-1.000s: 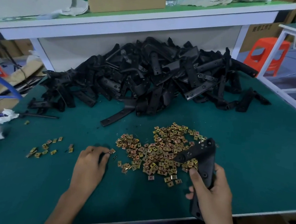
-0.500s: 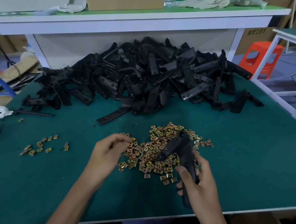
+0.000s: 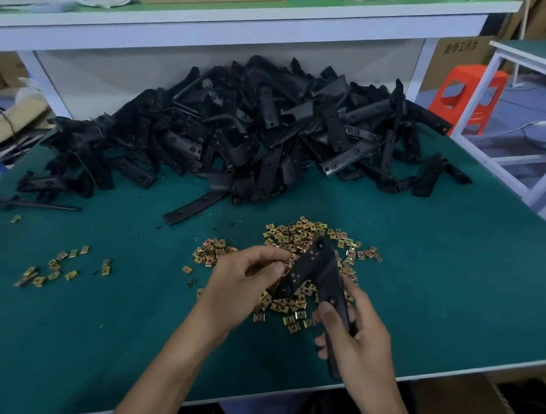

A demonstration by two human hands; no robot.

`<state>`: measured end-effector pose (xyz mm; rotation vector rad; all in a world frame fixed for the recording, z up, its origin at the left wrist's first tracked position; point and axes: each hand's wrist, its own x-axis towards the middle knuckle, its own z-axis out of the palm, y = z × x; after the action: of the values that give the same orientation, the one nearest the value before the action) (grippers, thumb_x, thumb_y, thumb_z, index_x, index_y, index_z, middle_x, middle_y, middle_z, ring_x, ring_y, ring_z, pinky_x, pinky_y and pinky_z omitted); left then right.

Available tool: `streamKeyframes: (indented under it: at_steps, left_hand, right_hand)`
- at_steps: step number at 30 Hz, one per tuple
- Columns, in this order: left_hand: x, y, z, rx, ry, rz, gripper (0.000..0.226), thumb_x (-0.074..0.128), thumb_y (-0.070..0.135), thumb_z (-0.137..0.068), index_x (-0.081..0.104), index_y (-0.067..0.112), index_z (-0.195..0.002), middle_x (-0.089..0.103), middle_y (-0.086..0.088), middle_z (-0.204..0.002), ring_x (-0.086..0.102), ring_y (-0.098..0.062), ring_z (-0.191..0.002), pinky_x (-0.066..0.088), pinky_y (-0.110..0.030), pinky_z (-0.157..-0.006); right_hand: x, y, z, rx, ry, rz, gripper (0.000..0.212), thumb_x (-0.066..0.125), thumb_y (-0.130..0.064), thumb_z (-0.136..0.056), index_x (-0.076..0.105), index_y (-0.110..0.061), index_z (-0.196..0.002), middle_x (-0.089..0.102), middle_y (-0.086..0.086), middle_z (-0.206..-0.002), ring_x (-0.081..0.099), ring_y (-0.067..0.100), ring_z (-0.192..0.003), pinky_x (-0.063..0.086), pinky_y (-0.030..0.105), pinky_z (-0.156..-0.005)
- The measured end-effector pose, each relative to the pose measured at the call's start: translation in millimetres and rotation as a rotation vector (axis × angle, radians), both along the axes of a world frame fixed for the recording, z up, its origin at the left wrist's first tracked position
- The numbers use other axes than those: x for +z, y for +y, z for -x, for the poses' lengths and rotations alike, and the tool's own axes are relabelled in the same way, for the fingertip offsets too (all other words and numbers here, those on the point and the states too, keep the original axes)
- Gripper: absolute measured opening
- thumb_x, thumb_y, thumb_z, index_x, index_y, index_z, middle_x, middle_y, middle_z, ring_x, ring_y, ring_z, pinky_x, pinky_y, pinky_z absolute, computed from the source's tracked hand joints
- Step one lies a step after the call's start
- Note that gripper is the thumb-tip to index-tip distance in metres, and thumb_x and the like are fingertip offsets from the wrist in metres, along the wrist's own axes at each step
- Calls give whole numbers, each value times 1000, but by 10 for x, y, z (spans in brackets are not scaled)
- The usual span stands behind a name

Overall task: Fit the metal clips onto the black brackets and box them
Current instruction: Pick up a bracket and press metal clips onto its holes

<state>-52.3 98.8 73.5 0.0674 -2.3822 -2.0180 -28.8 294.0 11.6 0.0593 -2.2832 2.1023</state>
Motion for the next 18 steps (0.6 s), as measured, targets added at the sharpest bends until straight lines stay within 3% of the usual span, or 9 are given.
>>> streamKeyframes:
  at_steps: [4,8,11,15,18]
  left_hand:
    - [-1,4,-10,-23,-18,-53,27,66,11,-97,78,31,-109,76,12,-108,68,-2,-106,51,-14,-85]
    - [3,4,-22,-24,-15,-22,24,70,13,-94,76,33,-106,76,11,-98,69,-1,-94,49,-12,-78]
    - [25,-15,-12,-39,-30,-9,24,72,12,-92,72,32,-106,76,8,-87,68,-2,-83,50,-12,-73]
    - [66,-91,32,-103,-57,0,30,72,13,-92,65,32,-114,76,1,-85,66,-9,-79,50,-21,-75]
    - [76,-127,53,-137,-67,-3,33,72,12,-92,63,32,-116,75,-1,-83,66,-8,-77,49,-17,-71]
  right_hand:
    - [-7,-4,-1,6,7,-15,43,64,-56,-84,51,-71,-122,75,-1,-92,69,18,-63,55,26,-54]
    - [-1,4,-13,9,6,-25,42,64,-55,-85,51,-71,-122,74,-2,-90,69,18,-62,55,26,-53]
    - [3,7,-11,18,-2,-45,42,65,-42,-94,52,-69,-122,74,-3,-89,68,18,-61,54,25,-52]
    - [20,9,-3,24,-19,-57,41,64,-36,-96,53,-64,-124,74,-3,-88,67,17,-59,53,25,-51]
    - [40,9,-7,32,-29,-52,42,64,-37,-96,52,-64,-125,75,-4,-89,67,17,-60,54,26,-51]
